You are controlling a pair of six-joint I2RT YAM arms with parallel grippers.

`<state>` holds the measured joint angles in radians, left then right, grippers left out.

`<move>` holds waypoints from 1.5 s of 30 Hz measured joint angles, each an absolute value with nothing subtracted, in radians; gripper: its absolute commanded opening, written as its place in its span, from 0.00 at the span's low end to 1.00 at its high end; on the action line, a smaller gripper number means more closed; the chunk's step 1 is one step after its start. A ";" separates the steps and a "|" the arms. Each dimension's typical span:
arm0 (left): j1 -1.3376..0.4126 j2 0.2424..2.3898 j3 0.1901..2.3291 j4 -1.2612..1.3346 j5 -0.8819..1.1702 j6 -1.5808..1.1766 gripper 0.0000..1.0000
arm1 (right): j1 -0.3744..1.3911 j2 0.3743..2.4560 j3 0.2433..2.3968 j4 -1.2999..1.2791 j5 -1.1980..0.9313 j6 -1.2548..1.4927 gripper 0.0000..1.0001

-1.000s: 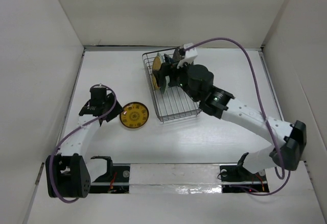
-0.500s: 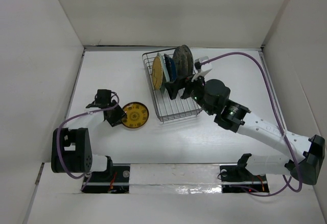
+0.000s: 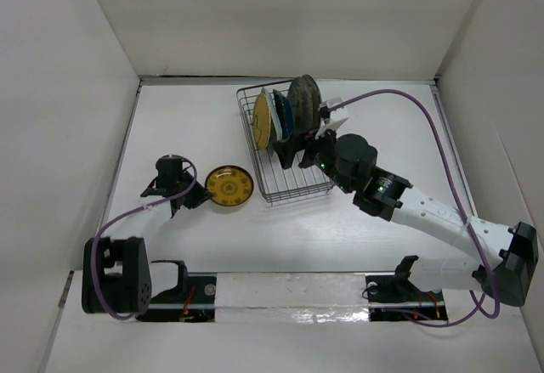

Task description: Load the plates into the dish rack

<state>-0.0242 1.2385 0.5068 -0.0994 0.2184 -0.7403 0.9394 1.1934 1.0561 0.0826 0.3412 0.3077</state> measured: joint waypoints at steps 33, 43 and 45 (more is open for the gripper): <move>-0.060 0.612 0.690 -0.205 0.246 -0.500 0.00 | 0.834 1.583 1.269 0.124 -0.094 0.318 0.92; -0.060 0.619 0.647 -0.110 0.446 -0.487 0.00 | 0.752 1.641 1.268 0.220 -0.283 0.376 0.21; -0.060 0.627 0.639 -0.096 0.456 -0.483 0.00 | 0.723 1.641 1.256 0.263 -0.348 0.403 0.00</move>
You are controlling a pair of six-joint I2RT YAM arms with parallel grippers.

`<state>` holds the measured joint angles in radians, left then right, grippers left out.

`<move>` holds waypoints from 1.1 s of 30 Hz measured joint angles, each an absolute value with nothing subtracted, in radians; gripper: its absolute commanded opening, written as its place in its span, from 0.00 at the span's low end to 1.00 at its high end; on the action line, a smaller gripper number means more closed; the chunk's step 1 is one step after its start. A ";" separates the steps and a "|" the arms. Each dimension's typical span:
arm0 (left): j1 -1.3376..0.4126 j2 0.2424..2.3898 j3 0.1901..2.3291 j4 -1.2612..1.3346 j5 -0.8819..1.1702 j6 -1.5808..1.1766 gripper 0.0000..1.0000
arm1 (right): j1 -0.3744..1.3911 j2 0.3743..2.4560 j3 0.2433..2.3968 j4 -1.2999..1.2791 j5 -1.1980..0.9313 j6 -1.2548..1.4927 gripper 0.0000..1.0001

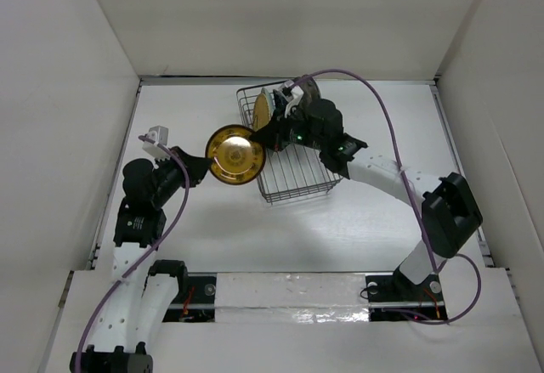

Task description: Load the plates into the dish rack

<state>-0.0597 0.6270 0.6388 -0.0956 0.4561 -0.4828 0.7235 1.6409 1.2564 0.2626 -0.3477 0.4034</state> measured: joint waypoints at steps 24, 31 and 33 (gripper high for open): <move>-0.067 0.631 0.670 -0.100 0.307 -0.423 0.55 | 0.777 1.760 1.709 -0.031 0.468 0.196 0.00; -0.072 0.617 0.670 -0.118 0.288 -0.412 0.52 | 0.834 1.990 1.914 -0.170 0.700 0.031 0.00; -0.076 0.613 0.673 -0.124 0.279 -0.410 0.52 | 0.841 2.048 1.964 -0.207 0.742 -0.013 0.00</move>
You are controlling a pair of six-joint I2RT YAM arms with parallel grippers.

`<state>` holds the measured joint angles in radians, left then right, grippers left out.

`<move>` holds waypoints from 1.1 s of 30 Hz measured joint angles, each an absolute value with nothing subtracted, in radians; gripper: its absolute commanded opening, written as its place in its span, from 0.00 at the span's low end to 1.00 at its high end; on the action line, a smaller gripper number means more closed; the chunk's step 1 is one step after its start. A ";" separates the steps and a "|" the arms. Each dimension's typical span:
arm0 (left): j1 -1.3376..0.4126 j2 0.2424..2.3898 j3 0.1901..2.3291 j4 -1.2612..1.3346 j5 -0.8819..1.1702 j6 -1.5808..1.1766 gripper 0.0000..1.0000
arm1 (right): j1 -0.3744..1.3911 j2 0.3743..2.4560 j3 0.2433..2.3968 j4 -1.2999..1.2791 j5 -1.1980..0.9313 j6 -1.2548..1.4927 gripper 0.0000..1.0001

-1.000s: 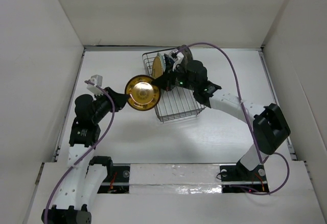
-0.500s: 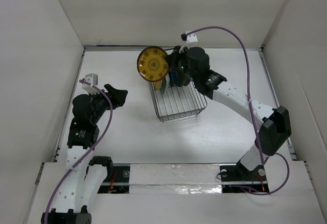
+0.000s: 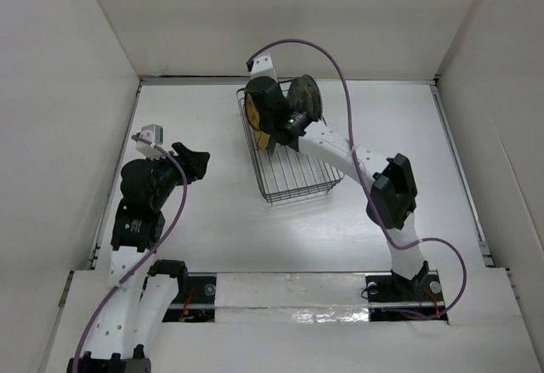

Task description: Load the plates into the dish rack

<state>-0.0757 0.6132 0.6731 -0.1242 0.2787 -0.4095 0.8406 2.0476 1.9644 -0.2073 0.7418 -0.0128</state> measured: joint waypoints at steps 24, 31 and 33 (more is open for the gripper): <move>-0.117 0.591 0.691 -0.163 0.205 -0.392 0.40 | 0.965 2.428 2.271 -0.258 1.023 -0.371 0.00; -0.117 0.591 0.697 -0.170 0.189 -0.391 0.39 | 0.979 2.431 2.277 -0.246 1.042 -0.412 0.00; -0.117 0.591 0.697 -0.170 0.184 -0.391 0.39 | 0.979 2.432 2.277 -0.244 1.044 -0.411 0.02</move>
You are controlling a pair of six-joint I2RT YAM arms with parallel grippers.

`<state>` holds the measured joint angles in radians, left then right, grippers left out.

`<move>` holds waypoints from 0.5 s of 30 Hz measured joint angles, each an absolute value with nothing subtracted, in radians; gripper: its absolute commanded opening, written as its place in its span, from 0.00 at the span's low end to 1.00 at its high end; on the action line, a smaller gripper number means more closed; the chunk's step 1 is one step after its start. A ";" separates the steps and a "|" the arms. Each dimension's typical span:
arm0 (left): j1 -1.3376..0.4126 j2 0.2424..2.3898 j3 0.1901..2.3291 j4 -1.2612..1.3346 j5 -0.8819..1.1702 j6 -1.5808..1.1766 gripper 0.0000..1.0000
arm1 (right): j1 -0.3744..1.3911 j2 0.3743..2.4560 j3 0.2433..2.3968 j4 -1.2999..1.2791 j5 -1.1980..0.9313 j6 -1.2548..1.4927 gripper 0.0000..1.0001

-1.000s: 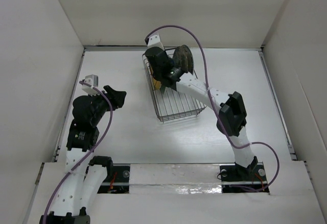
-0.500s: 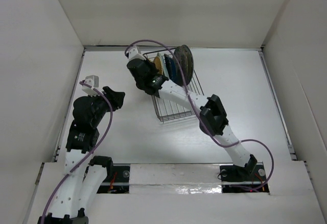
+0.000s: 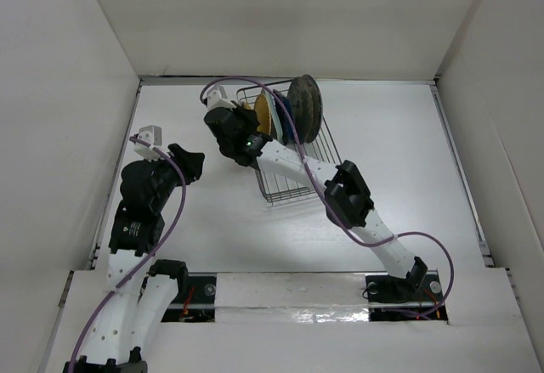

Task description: Load the plates into the dish rack

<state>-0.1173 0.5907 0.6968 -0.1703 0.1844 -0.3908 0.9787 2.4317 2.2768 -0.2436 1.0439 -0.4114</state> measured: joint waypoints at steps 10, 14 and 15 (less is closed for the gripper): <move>-0.117 0.591 0.699 -0.178 0.164 -0.391 0.40 | 0.979 2.445 2.275 -0.262 1.010 -0.267 0.37; -0.117 0.591 0.702 -0.179 0.163 -0.391 0.40 | 0.980 2.445 2.271 -0.277 0.975 -0.185 0.47; -0.117 0.591 0.702 -0.178 0.163 -0.391 0.40 | 0.980 2.444 2.264 -0.277 0.967 -0.167 0.49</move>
